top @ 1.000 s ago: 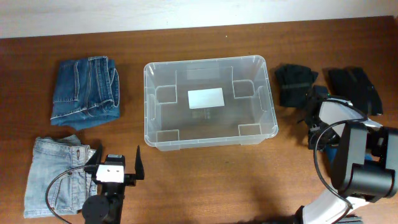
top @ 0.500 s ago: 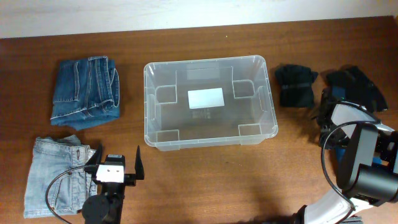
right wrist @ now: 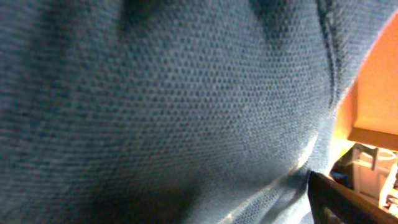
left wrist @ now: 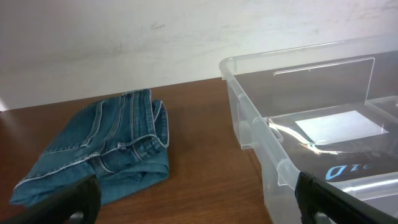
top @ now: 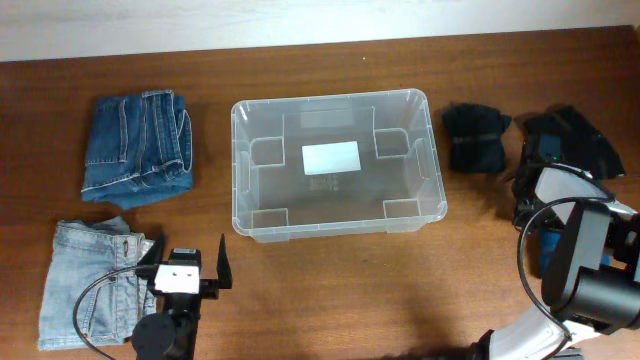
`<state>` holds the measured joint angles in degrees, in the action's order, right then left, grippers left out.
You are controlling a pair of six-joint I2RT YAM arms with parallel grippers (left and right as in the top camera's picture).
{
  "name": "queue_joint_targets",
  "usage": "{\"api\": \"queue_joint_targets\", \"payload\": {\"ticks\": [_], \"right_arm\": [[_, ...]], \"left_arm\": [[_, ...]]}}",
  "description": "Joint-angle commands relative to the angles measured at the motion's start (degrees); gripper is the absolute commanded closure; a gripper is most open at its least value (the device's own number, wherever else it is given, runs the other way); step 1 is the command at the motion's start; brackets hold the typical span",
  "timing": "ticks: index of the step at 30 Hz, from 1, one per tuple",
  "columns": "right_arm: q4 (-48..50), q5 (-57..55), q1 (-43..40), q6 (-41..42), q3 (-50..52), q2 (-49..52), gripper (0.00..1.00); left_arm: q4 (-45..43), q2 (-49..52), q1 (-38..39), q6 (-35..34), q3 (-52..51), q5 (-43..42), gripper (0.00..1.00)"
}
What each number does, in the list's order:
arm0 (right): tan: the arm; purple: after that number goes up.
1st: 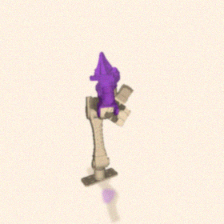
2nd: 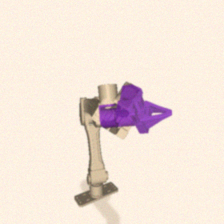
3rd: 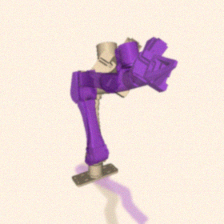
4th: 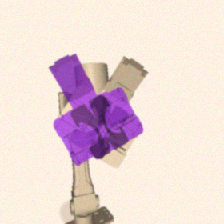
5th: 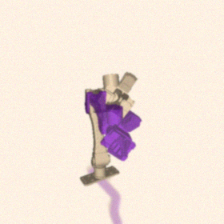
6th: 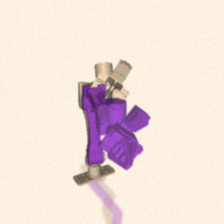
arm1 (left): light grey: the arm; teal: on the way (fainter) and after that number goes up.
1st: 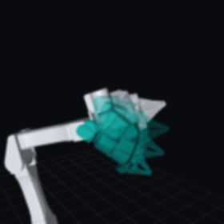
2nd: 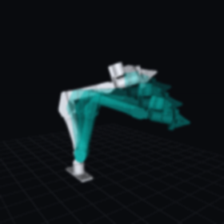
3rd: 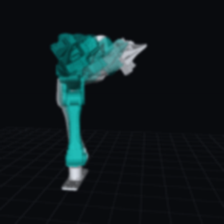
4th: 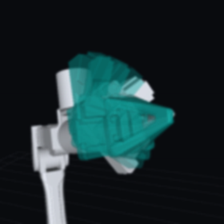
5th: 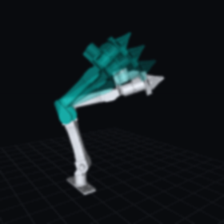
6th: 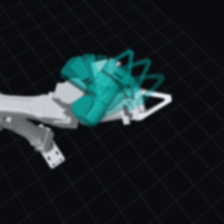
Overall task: Pack container
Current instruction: 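Lower the right gripper and grasp the teal striped garment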
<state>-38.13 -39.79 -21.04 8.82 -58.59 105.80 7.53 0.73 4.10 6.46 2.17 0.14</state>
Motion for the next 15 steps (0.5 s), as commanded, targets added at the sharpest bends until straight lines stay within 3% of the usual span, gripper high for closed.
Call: {"api": "queue_joint_targets", "payload": {"ticks": [1, 11, 13, 15], "right_arm": [[1.07, 8.41, -1.95, 0.98, 1.44, 2.32, 0.03], [-0.37, 9.22, -3.8, -1.31, 1.49, 5.22, 0.05], [-1.18, 9.84, -3.8, -1.29, 1.49, 5.22, 0.15], [-1.92, 9.9, -3.8, -1.29, 1.46, 5.2, 0.32]], "left_arm": [[-0.15, -0.37, -0.13, 0.92, -0.33, -0.61, 0.0], [-0.15, -0.37, -0.13, 0.92, -0.33, -0.61, 0.01], [-0.15, -0.37, -0.13, 0.92, -0.33, -0.61, 0.01], [-0.15, -0.37, -0.13, 0.92, -0.33, -0.61, 0.01]]}}
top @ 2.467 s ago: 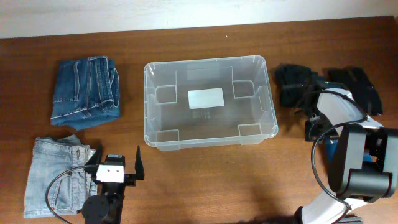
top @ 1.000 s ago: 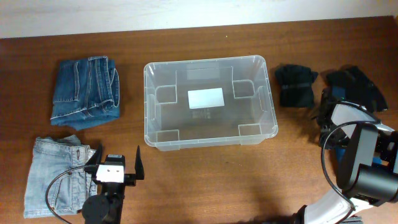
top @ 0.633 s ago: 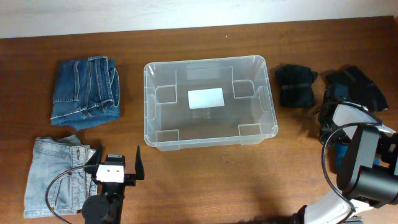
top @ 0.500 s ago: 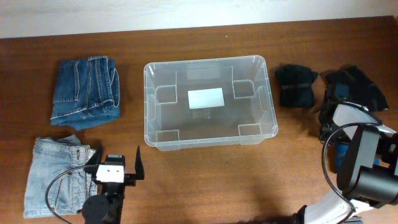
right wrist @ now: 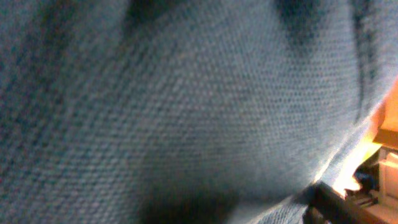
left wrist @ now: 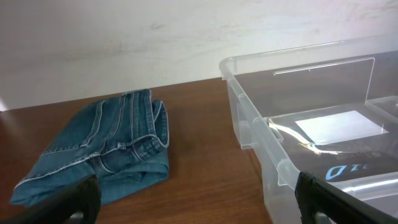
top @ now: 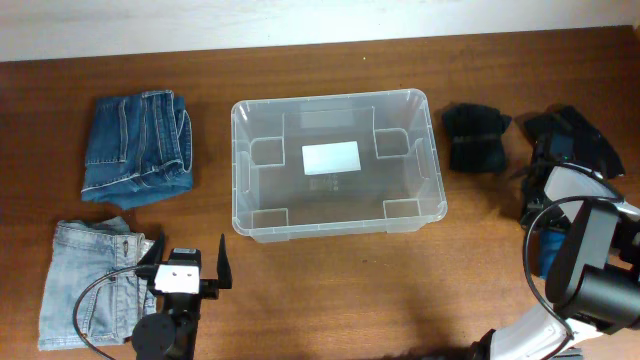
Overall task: Pack container
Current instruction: 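Lower the right gripper and grasp the teal striped garment, then carry the teal garment with the right gripper into the bin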
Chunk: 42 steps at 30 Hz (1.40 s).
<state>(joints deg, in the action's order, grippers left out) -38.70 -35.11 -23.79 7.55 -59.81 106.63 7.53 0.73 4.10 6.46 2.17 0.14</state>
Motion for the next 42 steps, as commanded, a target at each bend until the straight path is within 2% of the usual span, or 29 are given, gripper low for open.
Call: {"api": "queue_joint_targets", "payload": {"ticks": [1, 3, 5, 6, 9, 15, 23, 28, 33, 38, 42], "right_arm": [[-1.77, 5.18, -1.03, -0.02, 2.58, 4.35, 0.37], [-2.64, 5.25, -1.03, 0.46, 2.05, 4.31, 0.39], [-5.16, 6.43, -1.03, 1.22, 0.17, 4.31, 0.47], [-7.89, 6.45, -1.03, 3.15, -1.79, 4.31, 0.58], [-13.7, 7.5, -1.03, 5.6, -6.91, 4.28, 0.76], [-29.2, 19.93, -0.98, 5.62, -25.57, 2.47, 0.85], [-46.34, 36.65, -0.68, 5.57, -51.91, -0.48, 0.85], [-54.4, 39.65, 3.87, 4.7, -65.55, -0.66, 0.85], [-57.05, 38.95, 17.73, 5.2, -78.4, -0.63, 0.85], [-51.8, 29.27, 34.62, 6.47, -79.82, 0.2, 0.79], [-49.9, 21.92, 41.48, 6.51, -79.8, 1.66, 0.76]], "left_arm": [[-0.15, -0.37, -0.13, 0.92, -0.33, -0.61, 0.01], [-0.15, -0.37, -0.13, 0.92, -0.33, -0.61, 0.01], [-0.15, -0.37, -0.13, 0.92, -0.33, -0.61, 0.01], [-0.15, -0.37, -0.13, 0.92, -0.33, -0.61, 0.01], [-0.15, -0.37, -0.13, 0.92, -0.33, -0.61, 0.01], [-0.15, -0.37, -0.13, 0.92, -0.33, -0.61, 0.01], [-0.15, -0.37, -0.13, 0.92, -0.33, -0.61, 0.01], [-0.15, -0.37, -0.13, 0.92, -0.33, -0.61, 0.01], [-0.15, -0.37, -0.13, 0.92, -0.33, -0.61, 0.01], [-0.15, -0.37, -0.13, 0.92, -0.33, -0.61, 0.01], [-0.15, -0.37, -0.13, 0.92, -0.33, -0.61, 0.01]]}}
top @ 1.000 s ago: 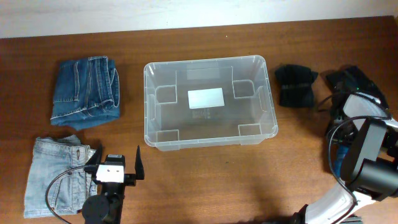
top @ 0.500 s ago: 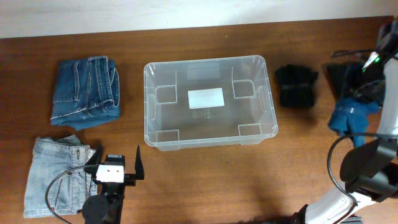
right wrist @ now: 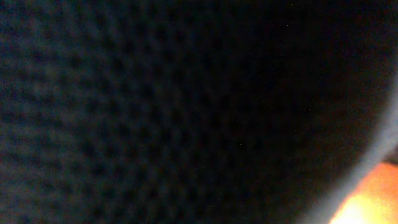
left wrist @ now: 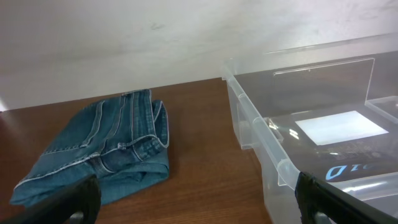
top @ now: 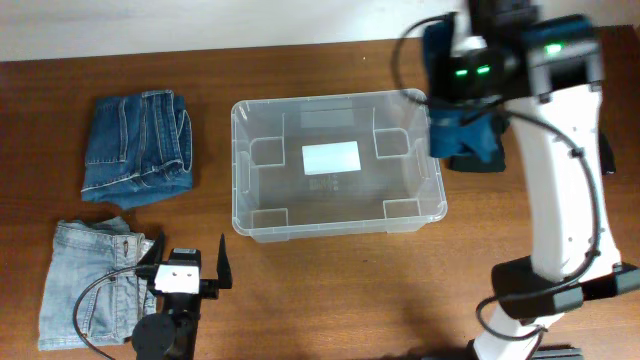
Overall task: Pack container
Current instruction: 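Carry the teal garment with the right gripper into the bin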
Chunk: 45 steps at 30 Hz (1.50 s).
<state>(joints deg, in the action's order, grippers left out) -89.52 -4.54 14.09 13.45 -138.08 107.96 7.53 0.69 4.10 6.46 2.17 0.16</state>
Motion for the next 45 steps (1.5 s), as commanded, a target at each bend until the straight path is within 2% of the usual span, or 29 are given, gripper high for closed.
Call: {"api": "queue_joint_targets", "payload": {"ticks": [1, 11, 23, 32, 33, 37, 38, 40, 45], "right_arm": [[1.07, -10.38, 5.18, 1.11, -1.53, 1.16, 0.76], [0.85, -11.19, 12.11, 7.17, -1.33, 13.33, 0.76], [-1.16, -11.06, 12.28, 16.09, -1.11, 24.02, 0.78], [0.7, -11.85, 12.15, 17.55, 10.03, 24.98, 0.78], [0.74, -11.82, 12.15, 17.53, 11.04, 24.98, 0.71], [0.81, -11.82, 12.15, 17.51, 12.2, 24.98, 0.68], [0.9, -11.78, 12.17, 17.53, 12.2, 24.98, 0.62], [0.96, -11.8, 12.15, 17.53, 12.2, 24.98, 0.57], [1.51, -11.61, 12.15, 17.51, 12.13, 24.94, 0.5]], "left_arm": [[-0.15, -0.33, -0.13, 0.92, -0.33, -0.63, 0.01], [-0.15, -0.33, -0.13, 0.92, -0.33, -0.63, 0.01], [-0.15, -0.33, -0.13, 0.92, -0.33, -0.61, 0.01], [-0.15, -0.33, -0.13, 0.92, -0.33, -0.63, 0.01], [-0.15, -0.33, -0.13, 0.92, -0.33, -0.63, 0.01], [-0.15, -0.33, -0.13, 0.92, -0.33, -0.63, 0.01], [-0.15, -0.33, -0.13, 0.92, -0.33, -0.63, 0.01], [-0.15, -0.33, -0.13, 0.92, -0.33, -0.63, 0.01], [-0.15, -0.33, -0.13, 0.92, -0.33, -0.63, 0.01]]}}
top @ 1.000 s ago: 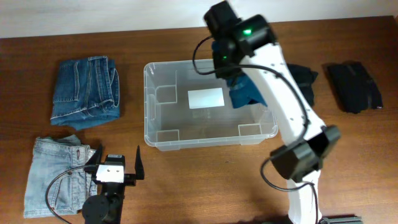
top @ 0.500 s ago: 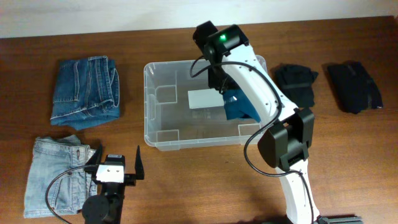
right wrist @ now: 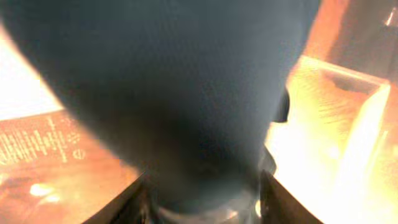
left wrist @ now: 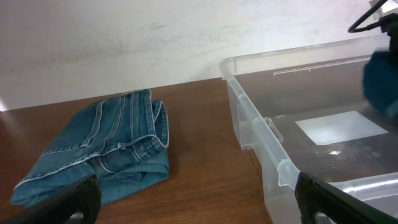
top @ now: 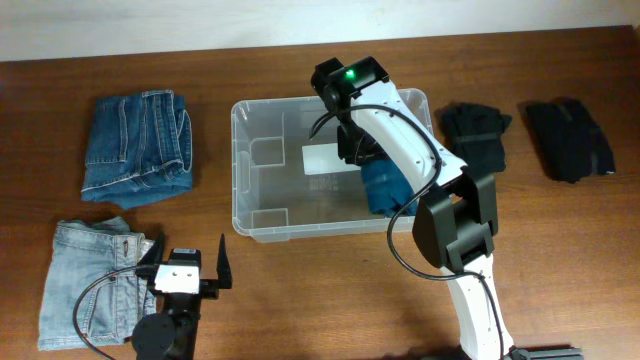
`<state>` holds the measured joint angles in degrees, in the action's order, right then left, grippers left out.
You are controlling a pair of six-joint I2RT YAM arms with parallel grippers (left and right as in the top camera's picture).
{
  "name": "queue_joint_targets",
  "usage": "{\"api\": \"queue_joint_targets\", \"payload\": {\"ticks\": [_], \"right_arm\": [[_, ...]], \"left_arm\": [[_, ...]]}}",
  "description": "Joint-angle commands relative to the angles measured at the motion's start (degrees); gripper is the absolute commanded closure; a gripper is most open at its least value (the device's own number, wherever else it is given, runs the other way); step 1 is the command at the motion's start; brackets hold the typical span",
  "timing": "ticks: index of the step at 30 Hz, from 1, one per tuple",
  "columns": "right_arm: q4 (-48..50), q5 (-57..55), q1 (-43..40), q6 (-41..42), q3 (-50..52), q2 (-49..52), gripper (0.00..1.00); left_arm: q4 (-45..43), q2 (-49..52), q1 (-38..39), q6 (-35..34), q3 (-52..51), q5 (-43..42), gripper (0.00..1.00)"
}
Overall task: Pack container
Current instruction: 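Carry the teal garment with the right gripper into the bin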
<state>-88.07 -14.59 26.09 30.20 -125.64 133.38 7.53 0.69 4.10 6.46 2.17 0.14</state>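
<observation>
A clear plastic container (top: pixel 250 120) stands mid-table. My right gripper (top: pixel 362 150) reaches down into it, shut on a dark teal-blue garment (top: pixel 385 185) that hangs in the container's right half. In the right wrist view that garment (right wrist: pixel 174 93) fills the frame between my fingers (right wrist: pixel 134 199). From the left wrist view it shows as a blur (left wrist: pixel 380 78) over the container (left wrist: pixel 261 124). My left gripper (top: pixel 185 265) rests open near the front left, holding nothing.
Folded dark blue jeans (top: pixel 138 145) lie at the back left, also in the left wrist view (left wrist: pixel 99 152). Light blue jeans (top: pixel 85 280) lie at the front left beside my left gripper. Two black garments (top: pixel 477 138) (top: pixel 568 138) lie right of the container.
My right arm was high over the container's right rim with the blue garment. It is now down inside the container with the garment in the right half. The left arm has not moved.
My right gripper was low at the table's far right, pressed into blue fabric, and stayed there at the following moment. Then it was raised by the container's right rim with the garment. Now the garment hangs inside the container.
</observation>
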Motion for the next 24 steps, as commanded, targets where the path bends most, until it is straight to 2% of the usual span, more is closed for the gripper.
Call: {"api": "queue_joint_targets", "payload": {"ticks": [1, 8, 15, 19, 22, 24], "right_arm": [[0.07, -1.57, 0.11, 0.74, -0.31, -0.48, 0.5], [-1.14, -1.55, 0.11, 0.5, -2.67, -0.59, 0.49], [-5.81, -0.17, 0.11, 0.09, -15.91, -0.61, 0.49], [-5.51, 2.1, 0.11, 0.09, -16.96, -0.57, 0.51], [-4.74, 3.02, 0.13, 0.11, -14.93, -0.52, 0.59], [-4.55, 7.58, 0.33, 0.07, -13.31, -0.5, 0.71]], "left_arm": [[-0.15, -0.33, -0.13, 0.92, -0.33, -0.61, 0.01], [-0.15, -0.33, -0.13, 0.92, -0.33, -0.61, 0.0], [-0.15, -0.33, -0.13, 0.92, -0.33, -0.61, 0.01], [-0.15, -0.33, -0.13, 0.92, -0.33, -0.61, 0.01], [-0.15, -0.33, -0.13, 0.92, -0.33, -0.61, 0.01], [-0.15, -0.33, -0.13, 0.92, -0.33, -0.61, 0.0]]}}
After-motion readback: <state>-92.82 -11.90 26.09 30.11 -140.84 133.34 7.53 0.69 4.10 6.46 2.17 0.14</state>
